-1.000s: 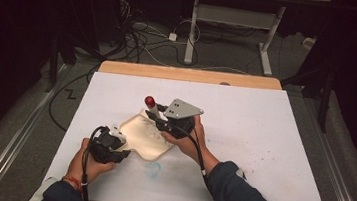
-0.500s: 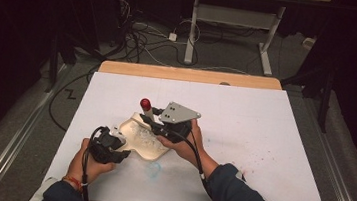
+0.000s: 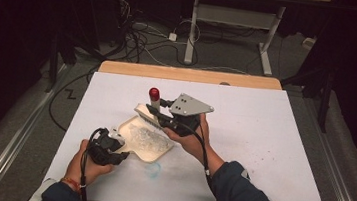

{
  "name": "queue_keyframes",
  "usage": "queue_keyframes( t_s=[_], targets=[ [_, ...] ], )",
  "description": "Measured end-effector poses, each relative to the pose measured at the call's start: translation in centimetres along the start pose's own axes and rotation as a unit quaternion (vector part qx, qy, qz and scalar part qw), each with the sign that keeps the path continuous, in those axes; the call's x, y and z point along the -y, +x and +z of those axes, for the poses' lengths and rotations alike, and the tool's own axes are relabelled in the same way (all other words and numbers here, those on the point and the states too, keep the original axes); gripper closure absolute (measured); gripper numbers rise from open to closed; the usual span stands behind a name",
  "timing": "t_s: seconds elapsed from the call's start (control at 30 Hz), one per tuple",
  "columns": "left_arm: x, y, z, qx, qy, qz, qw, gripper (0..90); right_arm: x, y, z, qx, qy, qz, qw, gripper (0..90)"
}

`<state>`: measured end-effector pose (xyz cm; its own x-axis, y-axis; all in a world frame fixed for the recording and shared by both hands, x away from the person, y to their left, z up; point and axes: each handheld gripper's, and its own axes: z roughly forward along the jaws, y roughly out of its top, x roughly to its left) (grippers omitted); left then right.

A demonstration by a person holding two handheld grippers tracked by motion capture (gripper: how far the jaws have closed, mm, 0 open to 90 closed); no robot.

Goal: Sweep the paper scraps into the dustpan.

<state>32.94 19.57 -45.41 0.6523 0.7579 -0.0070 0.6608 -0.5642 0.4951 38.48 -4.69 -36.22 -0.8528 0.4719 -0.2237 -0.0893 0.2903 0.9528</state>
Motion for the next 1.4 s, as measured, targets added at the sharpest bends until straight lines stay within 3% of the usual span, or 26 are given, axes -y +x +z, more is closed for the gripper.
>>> queue_keyframes(
  t_s=[0.33, 0.57, 0.73, 0.87, 0.97, 1.03, 1.23, 1.4],
  targets=[
    [0.3, -0.1, 0.0, -0.002, 0.004, 0.003, 1.0000, 63.3, 0.8, -2.4, -2.4, 0.057, 0.013, 0.009, 0.9982, 70.1],
    [0.6, -0.2, 0.1, -0.003, 0.006, 0.003, 1.0000, 63.3, 3.0, -3.6, -4.7, 0.100, 0.047, 0.013, 0.9938, 70.1],
    [0.6, -0.4, 0.0, -0.006, 0.007, 0.005, 0.9999, 63.3, 4.3, -3.4, -5.8, 0.122, 0.076, 0.015, 0.9895, 70.1],
    [0.5, -0.5, 0.0, -0.008, 0.007, 0.002, 0.9999, 63.3, 4.4, -2.3, -6.0, 0.114, 0.081, 0.015, 0.9900, 70.1],
    [0.5, -0.5, 0.0, -0.010, 0.008, 0.003, 0.9999, 63.3, 4.1, -1.2, -5.8, 0.088, 0.075, 0.022, 0.9930, 70.1],
    [0.5, -0.6, 0.0, -0.010, 0.008, 0.003, 0.9999, 63.3, 3.8, -0.2, -5.4, 0.078, 0.074, 0.016, 0.9941, 70.0],
    [0.4, -0.7, 0.1, -0.010, 0.007, 0.006, 0.9999, 63.3, 2.9, 2.3, -3.9, 0.040, 0.061, 0.030, 0.9969, 70.1],
    [0.4, -0.9, 0.1, -0.011, 0.007, 0.007, 0.9999, 63.3, 2.0, 3.7, -2.8, 0.019, 0.053, 0.024, 0.9981, 70.1]
  ],
)
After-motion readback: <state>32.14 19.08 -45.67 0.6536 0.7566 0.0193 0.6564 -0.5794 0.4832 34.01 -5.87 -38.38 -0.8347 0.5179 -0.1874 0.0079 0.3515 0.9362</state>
